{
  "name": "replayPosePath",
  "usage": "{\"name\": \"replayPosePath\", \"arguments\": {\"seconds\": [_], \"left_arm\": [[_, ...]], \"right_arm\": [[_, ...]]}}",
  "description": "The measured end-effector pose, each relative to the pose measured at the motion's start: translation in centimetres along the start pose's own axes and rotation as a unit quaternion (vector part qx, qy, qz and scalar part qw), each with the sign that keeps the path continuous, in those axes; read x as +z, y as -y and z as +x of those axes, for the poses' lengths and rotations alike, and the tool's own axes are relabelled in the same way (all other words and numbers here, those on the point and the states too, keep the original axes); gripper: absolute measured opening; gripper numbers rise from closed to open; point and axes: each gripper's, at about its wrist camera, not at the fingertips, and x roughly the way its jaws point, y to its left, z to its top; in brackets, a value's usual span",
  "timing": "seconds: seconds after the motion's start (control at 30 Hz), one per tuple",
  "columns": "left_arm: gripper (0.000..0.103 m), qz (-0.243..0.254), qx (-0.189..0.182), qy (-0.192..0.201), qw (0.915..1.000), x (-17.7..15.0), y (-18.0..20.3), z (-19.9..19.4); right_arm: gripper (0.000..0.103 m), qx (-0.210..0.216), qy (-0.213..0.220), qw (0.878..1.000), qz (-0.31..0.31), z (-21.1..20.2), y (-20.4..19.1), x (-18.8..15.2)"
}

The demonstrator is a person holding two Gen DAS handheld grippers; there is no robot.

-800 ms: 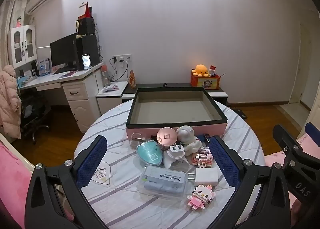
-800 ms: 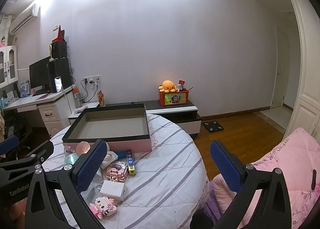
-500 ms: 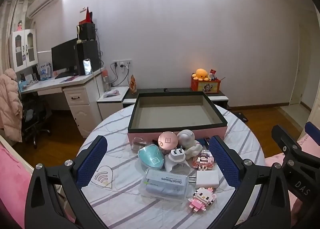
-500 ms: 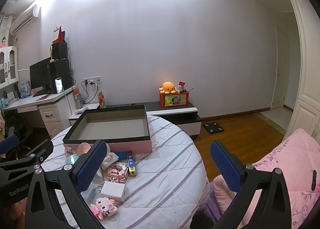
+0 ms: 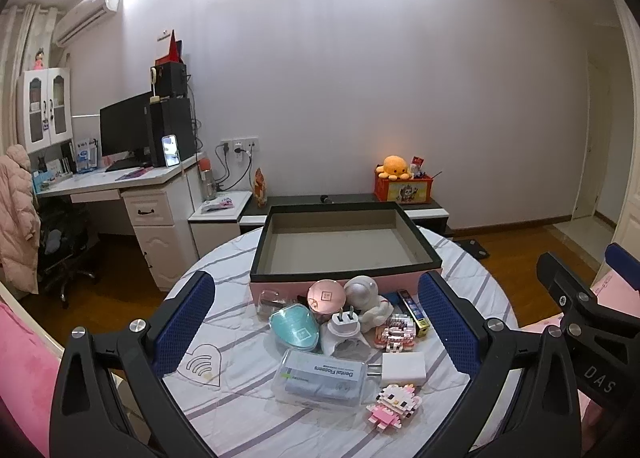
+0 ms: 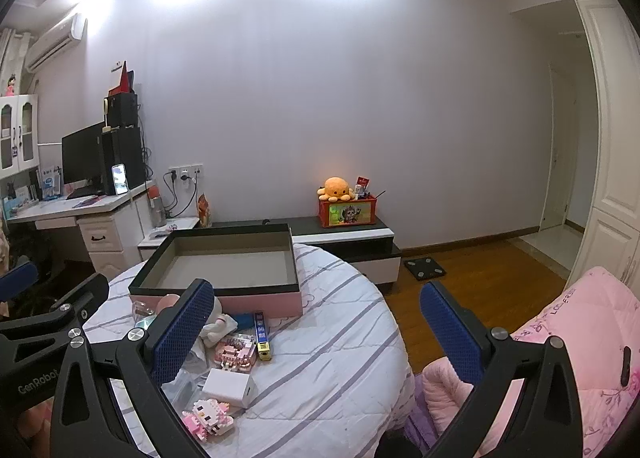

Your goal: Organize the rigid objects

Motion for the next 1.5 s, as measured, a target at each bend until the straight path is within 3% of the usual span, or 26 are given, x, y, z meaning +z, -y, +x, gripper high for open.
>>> {"name": "replayPosePath", "arguments": {"seconds": [1.5], "left_arm": [[0.103,-0.017,0.002,-0.001,0.9999,-0.6,-1.1,-0.4]], "right_arm": [[0.103,0.004,0.003,1.0,-0.002,-1.1,-0.2,-0.3]]}}
